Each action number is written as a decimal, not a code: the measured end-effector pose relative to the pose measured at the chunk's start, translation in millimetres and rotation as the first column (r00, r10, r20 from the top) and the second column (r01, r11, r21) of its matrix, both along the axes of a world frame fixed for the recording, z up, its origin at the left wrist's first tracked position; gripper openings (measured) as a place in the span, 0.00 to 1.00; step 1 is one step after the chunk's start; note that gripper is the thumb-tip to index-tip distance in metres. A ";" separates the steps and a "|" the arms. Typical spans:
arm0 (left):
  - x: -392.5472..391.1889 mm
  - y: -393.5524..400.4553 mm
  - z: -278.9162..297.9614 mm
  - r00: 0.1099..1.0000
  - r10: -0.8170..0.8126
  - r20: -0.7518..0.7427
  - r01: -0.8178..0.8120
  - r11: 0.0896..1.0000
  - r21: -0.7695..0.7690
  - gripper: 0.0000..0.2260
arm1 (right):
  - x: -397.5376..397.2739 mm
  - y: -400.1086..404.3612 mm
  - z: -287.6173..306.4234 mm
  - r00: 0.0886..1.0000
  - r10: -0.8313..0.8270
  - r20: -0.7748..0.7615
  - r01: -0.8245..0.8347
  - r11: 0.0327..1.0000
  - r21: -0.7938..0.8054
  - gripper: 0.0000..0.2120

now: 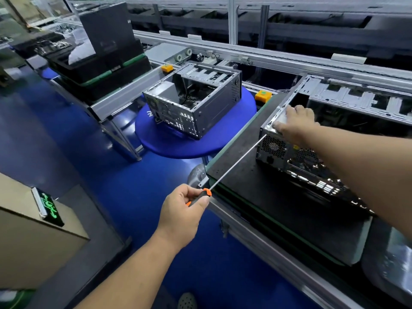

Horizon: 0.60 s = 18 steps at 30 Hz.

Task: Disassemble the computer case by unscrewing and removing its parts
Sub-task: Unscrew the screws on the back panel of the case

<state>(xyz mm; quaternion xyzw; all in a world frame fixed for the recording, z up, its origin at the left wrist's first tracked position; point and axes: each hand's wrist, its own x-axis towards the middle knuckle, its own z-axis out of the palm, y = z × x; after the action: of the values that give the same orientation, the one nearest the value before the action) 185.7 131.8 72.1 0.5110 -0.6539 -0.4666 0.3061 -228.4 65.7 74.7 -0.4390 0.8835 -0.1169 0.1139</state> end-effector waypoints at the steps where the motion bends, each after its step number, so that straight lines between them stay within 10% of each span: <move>1: -1.3 0.8 -0.4 1.000 0.001 -0.008 0.000 1.000 0.021 0.03 | 0.2 0.1 0.5 1.000 0.005 -0.003 -0.005 1.000 -0.001 0.40; 6: -4.9 1.4 -0.2 0.988 0.054 -0.141 -0.012 0.958 0.287 0.04 | 0.5 -1.0 2.2 0.999 0.022 -0.024 -0.021 1.000 0.012 0.39; 18: -7.1 13.2 6.4 0.847 0.359 -0.393 0.260 0.364 0.894 0.10 | 2.4 3.6 6.1 1.000 0.021 -0.012 -0.021 1.000 0.010 0.39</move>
<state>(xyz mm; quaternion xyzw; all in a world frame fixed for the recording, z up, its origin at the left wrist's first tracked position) 178.6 145.0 78.4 0.4626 -0.1460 -0.8623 0.1454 -226.0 69.3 80.8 -0.4485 0.8800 -0.1089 0.1121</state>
